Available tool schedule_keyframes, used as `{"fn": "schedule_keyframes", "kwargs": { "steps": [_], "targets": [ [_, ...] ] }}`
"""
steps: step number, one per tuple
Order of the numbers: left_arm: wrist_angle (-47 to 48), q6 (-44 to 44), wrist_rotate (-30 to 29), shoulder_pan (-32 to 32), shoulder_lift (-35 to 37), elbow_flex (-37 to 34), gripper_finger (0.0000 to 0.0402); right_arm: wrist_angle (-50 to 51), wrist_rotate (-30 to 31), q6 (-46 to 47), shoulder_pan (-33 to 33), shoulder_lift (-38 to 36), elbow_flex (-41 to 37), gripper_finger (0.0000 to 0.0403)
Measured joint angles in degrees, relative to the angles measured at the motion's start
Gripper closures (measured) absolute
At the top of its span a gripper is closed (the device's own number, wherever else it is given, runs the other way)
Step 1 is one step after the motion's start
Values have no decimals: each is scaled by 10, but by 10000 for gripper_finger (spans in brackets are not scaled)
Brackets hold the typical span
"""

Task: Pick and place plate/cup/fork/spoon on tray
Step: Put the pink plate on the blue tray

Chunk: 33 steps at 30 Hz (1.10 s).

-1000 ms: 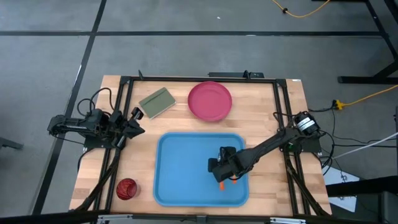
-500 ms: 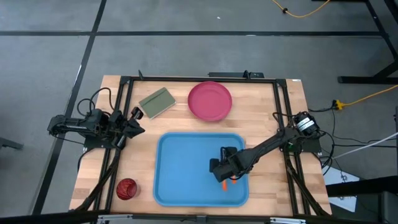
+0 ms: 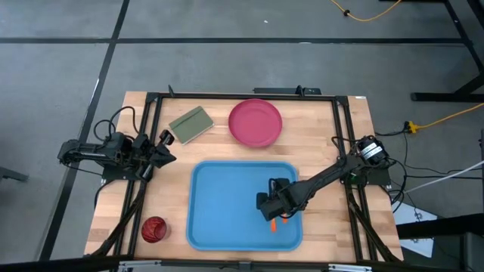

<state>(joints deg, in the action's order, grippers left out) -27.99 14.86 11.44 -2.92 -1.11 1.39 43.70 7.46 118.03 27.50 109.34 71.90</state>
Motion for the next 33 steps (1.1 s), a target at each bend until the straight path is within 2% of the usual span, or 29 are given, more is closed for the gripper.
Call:
{"fn": "schedule_keyframes", "kwargs": {
  "steps": [4,7,15,17,19,22,26,29,31,33],
  "targets": [
    [0,0,0,0,0,0,401,12,4,-17,-14,-16,0,357],
    [0,0,0,0,0,0,401,7,36,-66,-33,-40,0,357],
    [0,0,0,0,0,0,401,31,188,-288,-112,-108,21,357],
    [1,-8,0,0,0,0,401,34,208,-364,-145,-117,21,357],
    [3,-24,1,0,0,0,401,30,198,-438,-182,-120,22,357],
    [6,-48,1,0,0,0,401,-3,151,-563,-246,-119,21,357],
    [5,-64,1,0,0,0,401,-92,96,-802,-314,-116,21,357],
    [2,-65,-1,0,0,0,401,-156,25,-968,-349,-116,21,357],
    [0,-65,-2,0,0,0,401,-169,-17,-1031,-366,-116,21,357],
    [0,-65,-2,0,0,0,401,-166,-30,-1037,-380,-116,21,357]
  ]
}}
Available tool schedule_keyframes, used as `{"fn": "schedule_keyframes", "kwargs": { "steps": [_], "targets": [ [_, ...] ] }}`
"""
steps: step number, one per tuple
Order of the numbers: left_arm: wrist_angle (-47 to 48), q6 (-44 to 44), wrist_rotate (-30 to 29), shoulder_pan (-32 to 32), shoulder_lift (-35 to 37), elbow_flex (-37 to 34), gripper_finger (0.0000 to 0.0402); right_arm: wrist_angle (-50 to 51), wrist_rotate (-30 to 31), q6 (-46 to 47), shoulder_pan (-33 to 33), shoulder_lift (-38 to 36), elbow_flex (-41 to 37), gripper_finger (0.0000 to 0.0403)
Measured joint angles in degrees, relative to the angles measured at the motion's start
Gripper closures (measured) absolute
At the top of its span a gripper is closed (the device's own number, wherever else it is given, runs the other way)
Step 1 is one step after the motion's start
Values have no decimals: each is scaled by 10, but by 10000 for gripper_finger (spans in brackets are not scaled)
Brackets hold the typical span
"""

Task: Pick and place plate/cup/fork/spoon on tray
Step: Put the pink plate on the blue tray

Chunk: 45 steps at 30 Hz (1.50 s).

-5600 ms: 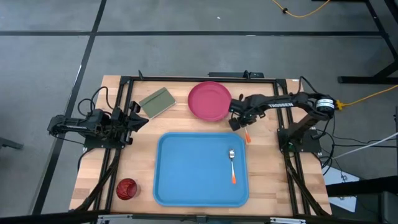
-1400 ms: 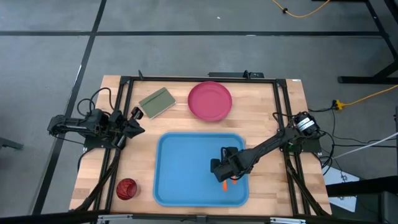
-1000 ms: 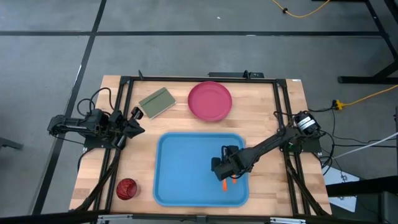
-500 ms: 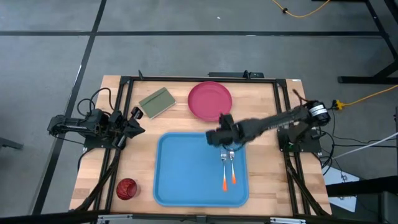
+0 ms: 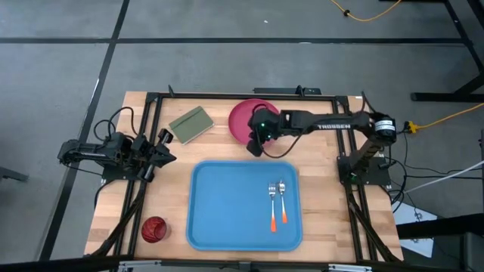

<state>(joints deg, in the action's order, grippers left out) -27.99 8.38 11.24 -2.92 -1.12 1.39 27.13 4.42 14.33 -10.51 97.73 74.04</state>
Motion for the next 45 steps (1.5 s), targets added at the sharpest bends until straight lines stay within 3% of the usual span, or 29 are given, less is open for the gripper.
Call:
{"fn": "schedule_keyframes", "kwargs": {
  "steps": [7,16,28,45],
  "targets": [
    [0,1,0,0,0,0,401,69,-2,33,-32,0,0,357],
    [1,5,11,0,0,0,401,72,-120,18,-34,21,-2,348],
    [1,26,22,0,0,0,401,12,-120,3,-34,124,-3,309],
    [3,16,22,0,0,0,401,37,-100,-106,-33,120,-3,309]
  ]
}}
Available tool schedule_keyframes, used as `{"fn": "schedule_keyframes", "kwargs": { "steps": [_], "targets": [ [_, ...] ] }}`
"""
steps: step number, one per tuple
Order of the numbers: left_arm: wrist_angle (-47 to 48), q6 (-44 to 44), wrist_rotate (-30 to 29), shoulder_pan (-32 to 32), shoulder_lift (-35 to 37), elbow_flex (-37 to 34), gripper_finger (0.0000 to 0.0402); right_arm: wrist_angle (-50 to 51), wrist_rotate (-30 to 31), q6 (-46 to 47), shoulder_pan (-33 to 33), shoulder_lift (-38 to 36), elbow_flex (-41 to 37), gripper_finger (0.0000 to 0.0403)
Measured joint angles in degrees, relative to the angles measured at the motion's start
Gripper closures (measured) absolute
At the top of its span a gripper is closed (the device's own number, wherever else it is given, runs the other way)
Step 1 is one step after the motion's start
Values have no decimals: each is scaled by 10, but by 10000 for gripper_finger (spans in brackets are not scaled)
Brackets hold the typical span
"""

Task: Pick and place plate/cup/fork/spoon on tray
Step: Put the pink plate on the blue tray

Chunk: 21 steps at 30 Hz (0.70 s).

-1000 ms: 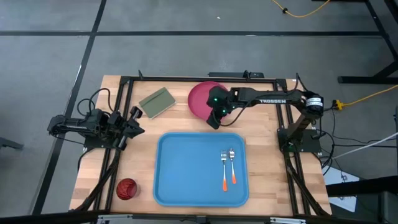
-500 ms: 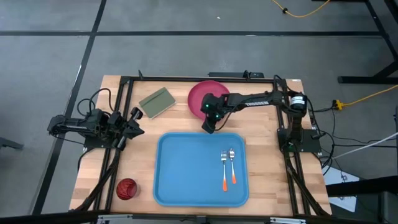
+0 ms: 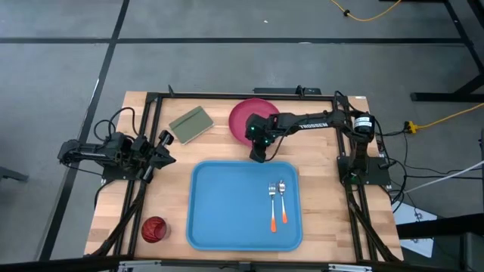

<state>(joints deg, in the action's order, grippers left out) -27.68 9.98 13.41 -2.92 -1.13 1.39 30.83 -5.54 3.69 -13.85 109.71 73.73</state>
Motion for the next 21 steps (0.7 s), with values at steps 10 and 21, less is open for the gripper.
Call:
{"fn": "schedule_keyframes", "kwargs": {
  "steps": [10,21],
  "targets": [
    [0,0,0,0,0,0,401,60,54,-12,0,0,0,309],
    [0,0,0,0,0,0,401,59,58,-9,3,31,1,313]
  ]
}}
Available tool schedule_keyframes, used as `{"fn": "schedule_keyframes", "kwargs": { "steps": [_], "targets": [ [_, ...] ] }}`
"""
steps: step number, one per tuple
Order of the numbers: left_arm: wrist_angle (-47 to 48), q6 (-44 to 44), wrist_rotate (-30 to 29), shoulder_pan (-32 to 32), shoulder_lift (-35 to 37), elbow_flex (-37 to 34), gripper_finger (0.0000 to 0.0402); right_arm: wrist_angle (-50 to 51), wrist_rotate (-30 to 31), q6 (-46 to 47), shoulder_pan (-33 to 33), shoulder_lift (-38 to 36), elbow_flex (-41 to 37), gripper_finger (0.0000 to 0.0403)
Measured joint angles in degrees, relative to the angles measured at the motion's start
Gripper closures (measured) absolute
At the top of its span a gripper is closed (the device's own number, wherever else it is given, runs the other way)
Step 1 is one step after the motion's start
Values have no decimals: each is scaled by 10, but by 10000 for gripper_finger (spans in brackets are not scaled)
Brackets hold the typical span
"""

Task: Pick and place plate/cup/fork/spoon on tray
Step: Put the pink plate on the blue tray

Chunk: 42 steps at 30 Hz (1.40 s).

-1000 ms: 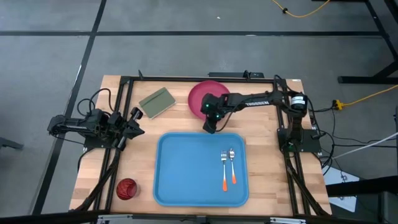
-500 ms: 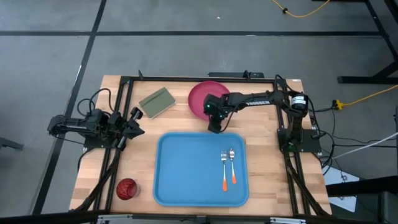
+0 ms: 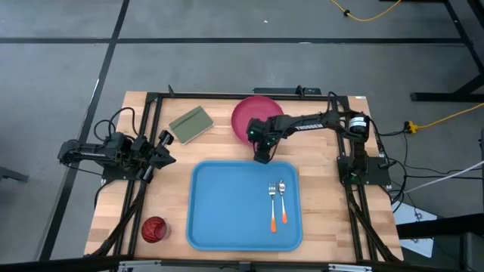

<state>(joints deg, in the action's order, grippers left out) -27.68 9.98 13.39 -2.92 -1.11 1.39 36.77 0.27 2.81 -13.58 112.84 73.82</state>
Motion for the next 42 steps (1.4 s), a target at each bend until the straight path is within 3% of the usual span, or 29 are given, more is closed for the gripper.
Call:
{"fn": "schedule_keyframes", "kwargs": {
  "steps": [7,15,24,33,39,42],
  "targets": [
    [0,0,-2,0,0,0,401,6,68,27,12,0,30,389],
    [0,0,-3,0,0,0,401,79,102,68,69,1,153,395],
    [0,1,-3,0,0,0,401,136,105,157,225,1,321,395],
    [-2,0,-3,0,0,0,401,81,126,363,380,13,329,395],
    [-26,0,-2,0,0,0,401,-19,133,358,424,49,328,395],
    [-34,3,-2,0,0,0,401,-17,99,376,425,79,328,395]
  ]
}}
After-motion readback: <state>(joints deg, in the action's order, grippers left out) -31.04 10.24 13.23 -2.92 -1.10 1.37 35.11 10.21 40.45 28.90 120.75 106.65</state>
